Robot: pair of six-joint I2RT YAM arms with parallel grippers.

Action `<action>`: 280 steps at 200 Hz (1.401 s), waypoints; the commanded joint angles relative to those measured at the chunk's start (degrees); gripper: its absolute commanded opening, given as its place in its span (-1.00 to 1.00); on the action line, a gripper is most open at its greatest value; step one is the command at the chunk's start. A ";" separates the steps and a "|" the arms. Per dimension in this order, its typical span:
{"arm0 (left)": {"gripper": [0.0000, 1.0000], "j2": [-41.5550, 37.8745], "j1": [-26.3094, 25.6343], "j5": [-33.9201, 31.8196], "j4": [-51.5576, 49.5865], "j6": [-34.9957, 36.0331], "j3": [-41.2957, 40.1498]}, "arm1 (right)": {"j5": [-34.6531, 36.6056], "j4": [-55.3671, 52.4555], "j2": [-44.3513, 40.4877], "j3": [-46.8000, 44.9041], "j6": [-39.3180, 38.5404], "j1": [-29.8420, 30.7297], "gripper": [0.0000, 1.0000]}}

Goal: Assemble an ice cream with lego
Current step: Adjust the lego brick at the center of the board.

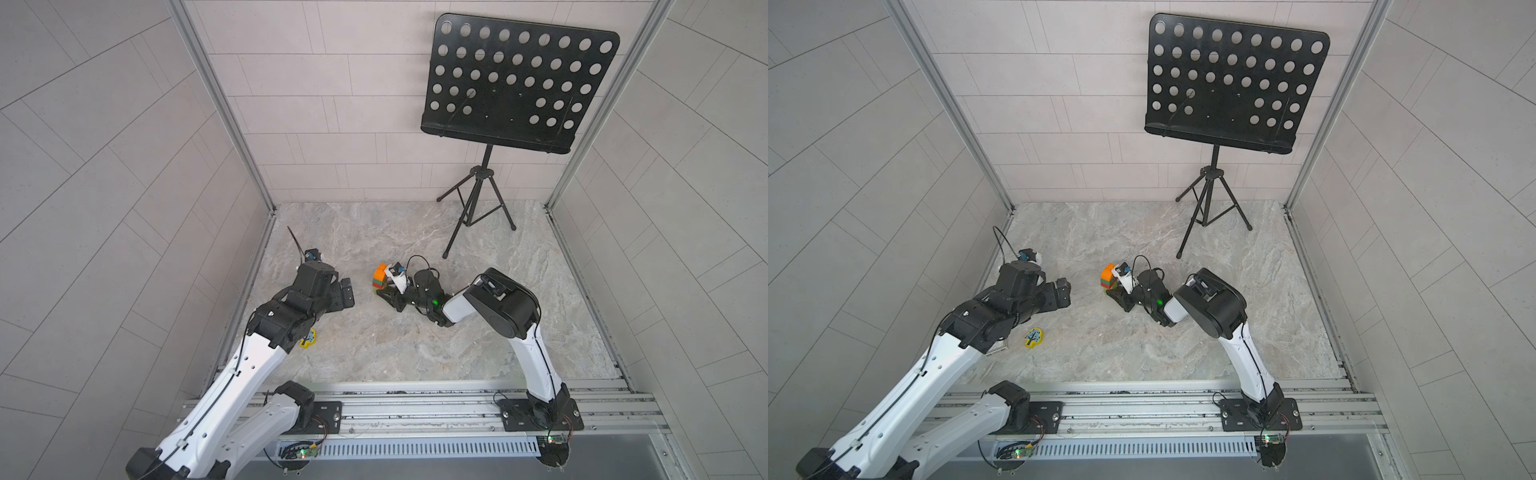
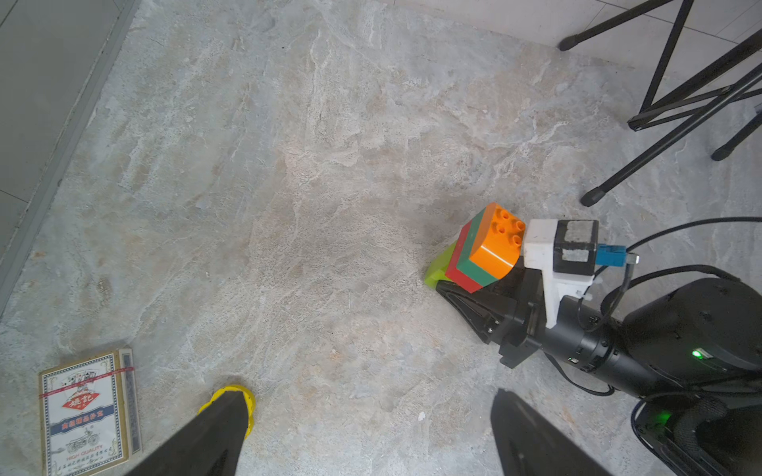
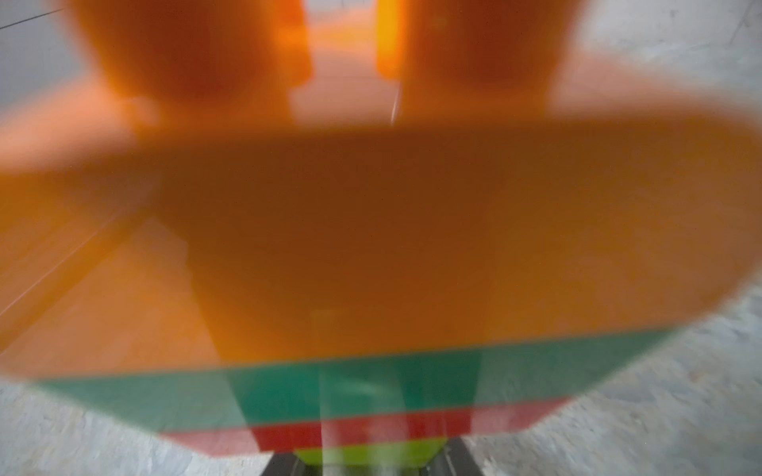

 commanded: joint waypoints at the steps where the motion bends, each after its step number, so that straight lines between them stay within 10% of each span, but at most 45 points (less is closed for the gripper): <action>1: 1.00 -0.49 0.36 0.45 0.48 0.17 -0.63 | 3.13 -5.46 -2.81 -1.55 1.91 0.38 -0.39; 45: 1.00 -1.52 0.30 1.34 0.69 0.17 -0.74 | 9.28 -20.19 -13.07 -3.58 7.28 0.66 -0.39; 109: 1.00 -2.82 0.30 3.55 0.55 -0.01 -0.91 | 17.21 -82.01 -26.40 9.30 15.09 0.84 -0.38; 157: 1.00 -4.64 0.45 6.94 1.18 -0.19 -1.14 | 12.84 -108.12 -26.20 14.91 16.44 -0.48 -0.38; 280: 1.00 -8.83 3.05 10.20 2.24 0.34 -1.96 | 9.73 -119.57 -10.27 29.00 12.87 -4.26 -0.02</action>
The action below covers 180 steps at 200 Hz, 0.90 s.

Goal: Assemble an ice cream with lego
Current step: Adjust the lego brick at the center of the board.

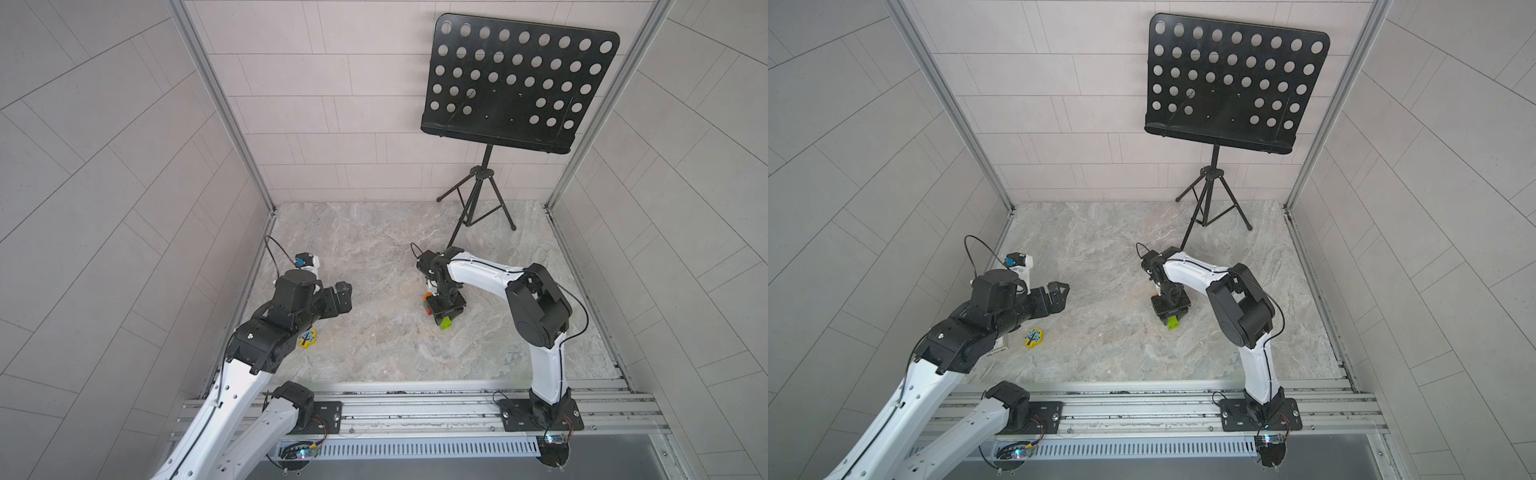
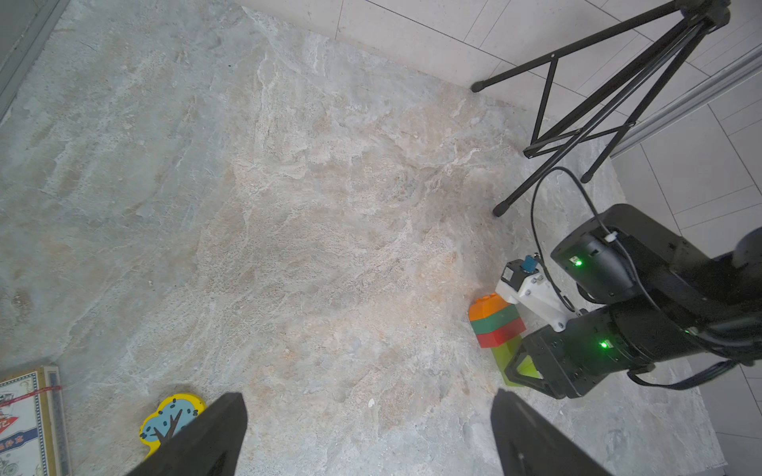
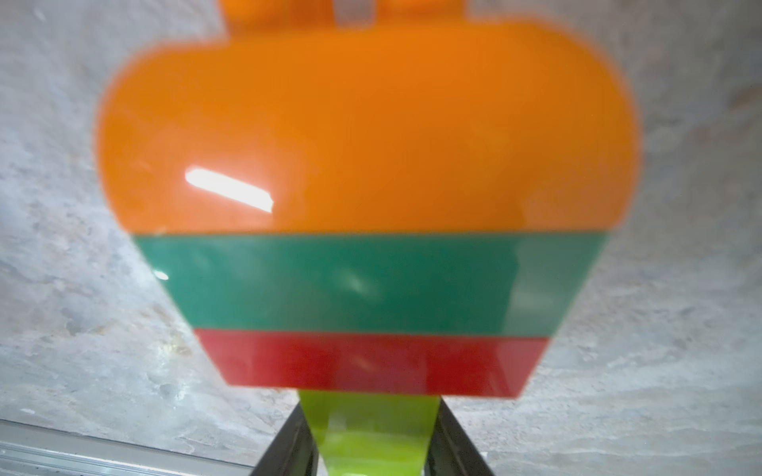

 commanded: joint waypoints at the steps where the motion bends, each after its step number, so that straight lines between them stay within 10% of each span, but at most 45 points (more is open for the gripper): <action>1: 1.00 -0.29 0.42 0.38 1.00 0.36 -0.72 | -1.97 -1.12 1.17 2.36 0.06 0.18 -0.01; 97: 1.00 2.23 2.16 -1.30 0.56 0.89 -0.56 | -0.84 11.06 -4.65 -1.88 4.33 -0.92 0.15; 180: 1.00 7.34 2.24 -4.96 5.61 -5.43 0.95 | 7.51 34.30 -33.50 -19.50 8.61 -7.01 0.23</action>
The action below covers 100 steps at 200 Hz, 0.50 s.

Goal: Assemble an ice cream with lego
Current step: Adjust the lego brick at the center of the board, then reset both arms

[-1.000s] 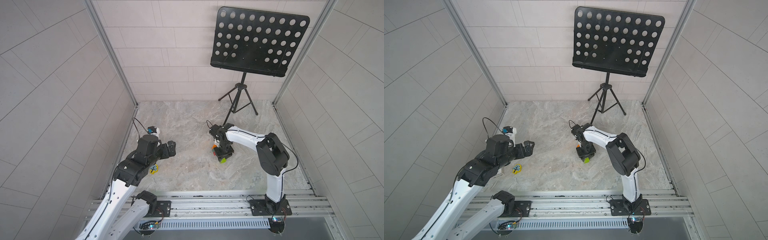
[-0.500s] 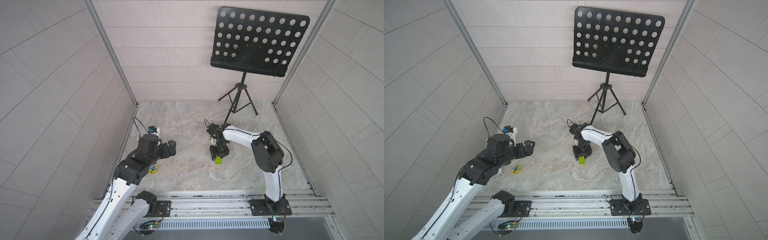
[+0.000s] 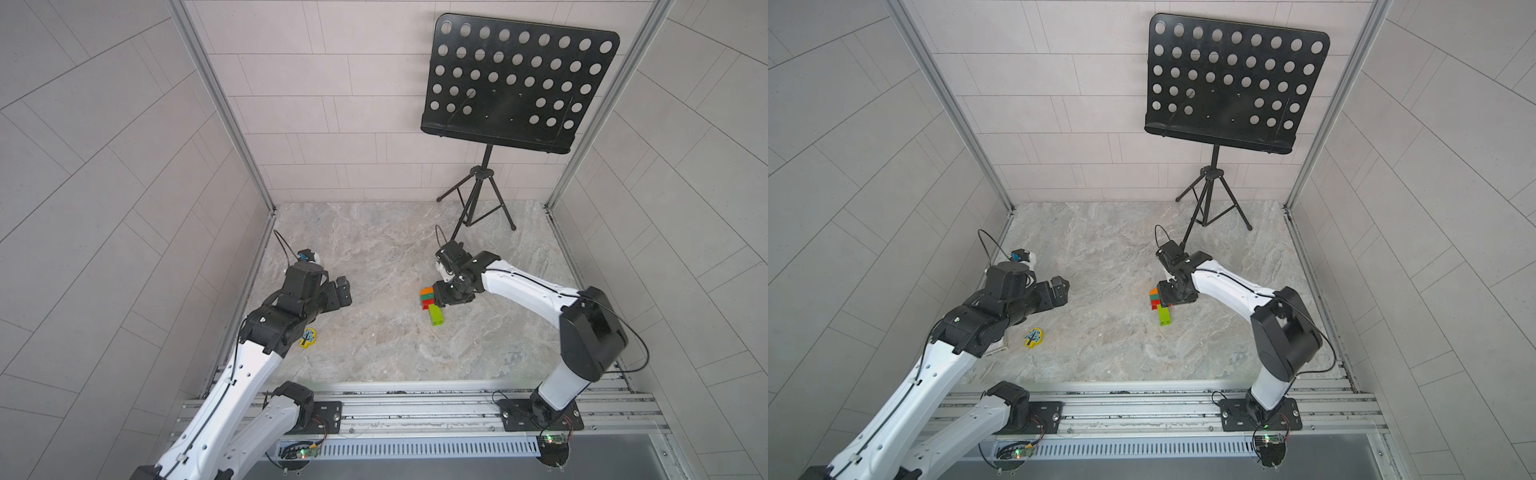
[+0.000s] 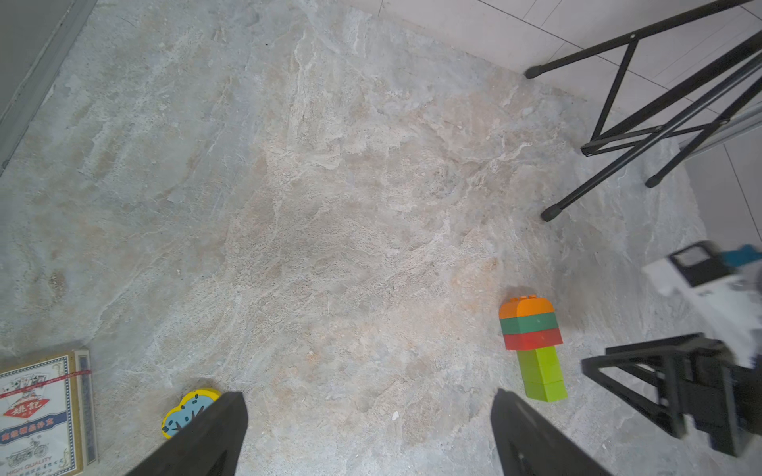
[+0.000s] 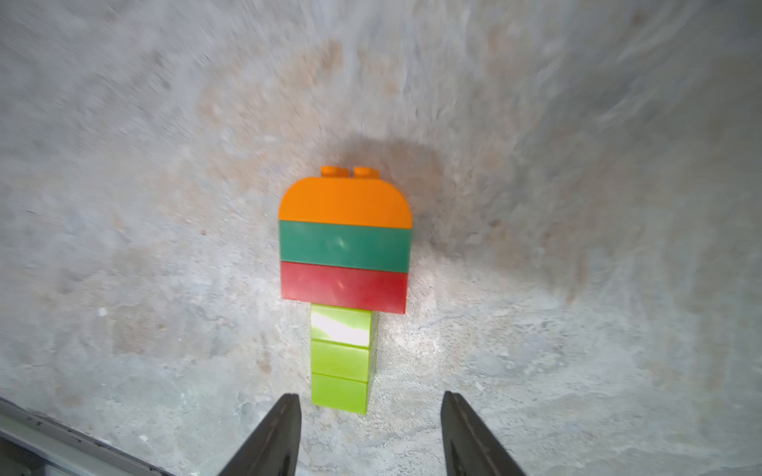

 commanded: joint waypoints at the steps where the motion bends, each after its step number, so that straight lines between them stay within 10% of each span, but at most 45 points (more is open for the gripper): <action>1: 1.00 1.02 0.26 -1.66 4.50 -3.86 1.06 | 3.71 12.06 -8.47 -3.00 3.49 -3.87 0.23; 65: 1.00 14.47 1.76 -18.75 7.82 -3.34 15.04 | 16.87 41.31 -19.58 -16.37 8.44 -24.61 0.32; 100: 1.00 13.89 5.71 -30.80 29.44 -1.41 2.26 | 33.86 52.87 -18.62 -25.89 -2.39 -28.10 0.74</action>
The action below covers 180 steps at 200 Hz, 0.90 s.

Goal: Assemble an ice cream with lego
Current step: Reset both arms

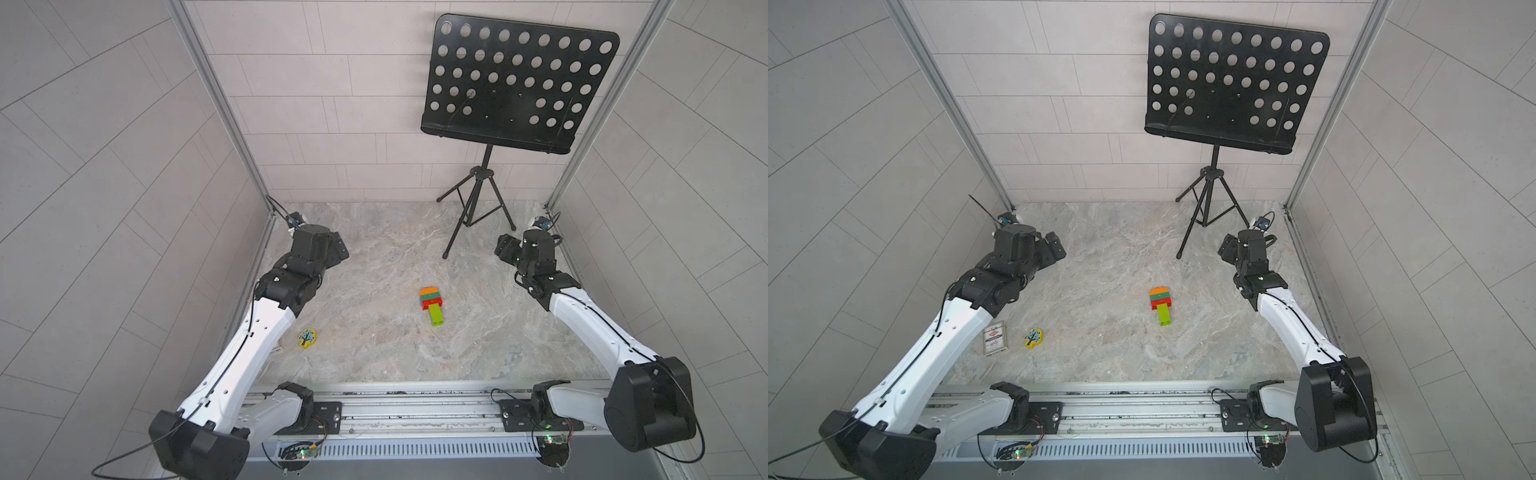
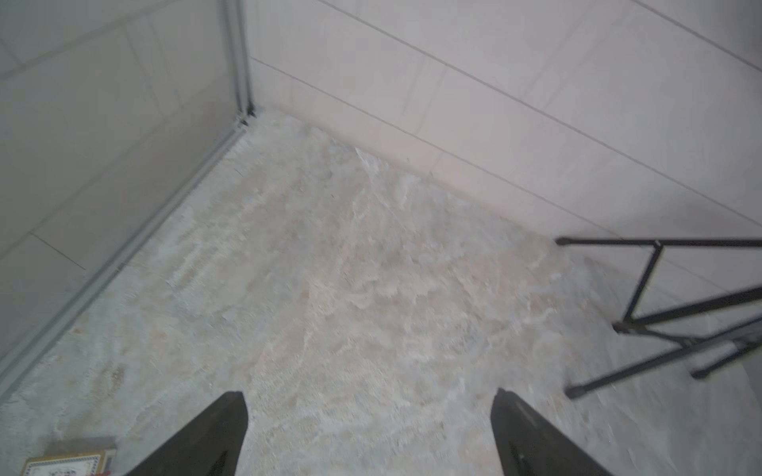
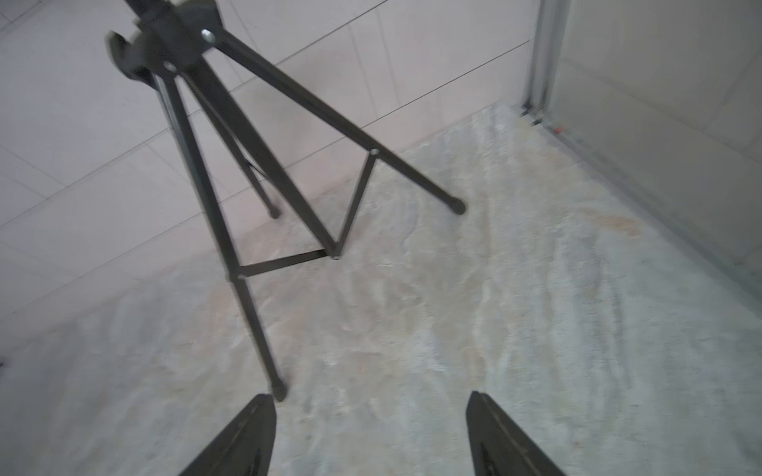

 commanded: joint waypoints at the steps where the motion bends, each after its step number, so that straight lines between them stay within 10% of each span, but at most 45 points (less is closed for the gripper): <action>1: 1.00 -0.69 2.60 -11.58 16.70 2.14 -9.60 | 13.39 10.74 1.35 -3.89 -6.04 -1.70 0.74; 34: 1.00 4.63 6.07 -21.01 39.99 18.86 -22.09 | 6.32 18.13 3.24 -9.25 -9.81 -5.90 0.79; 83: 1.00 14.60 12.01 -23.28 43.09 17.66 -28.85 | 4.42 22.56 2.87 -16.88 -20.03 -6.35 0.99; 180: 1.00 18.91 12.64 -5.67 72.68 26.48 -42.51 | 1.29 52.08 16.71 -27.07 -29.87 -2.37 0.99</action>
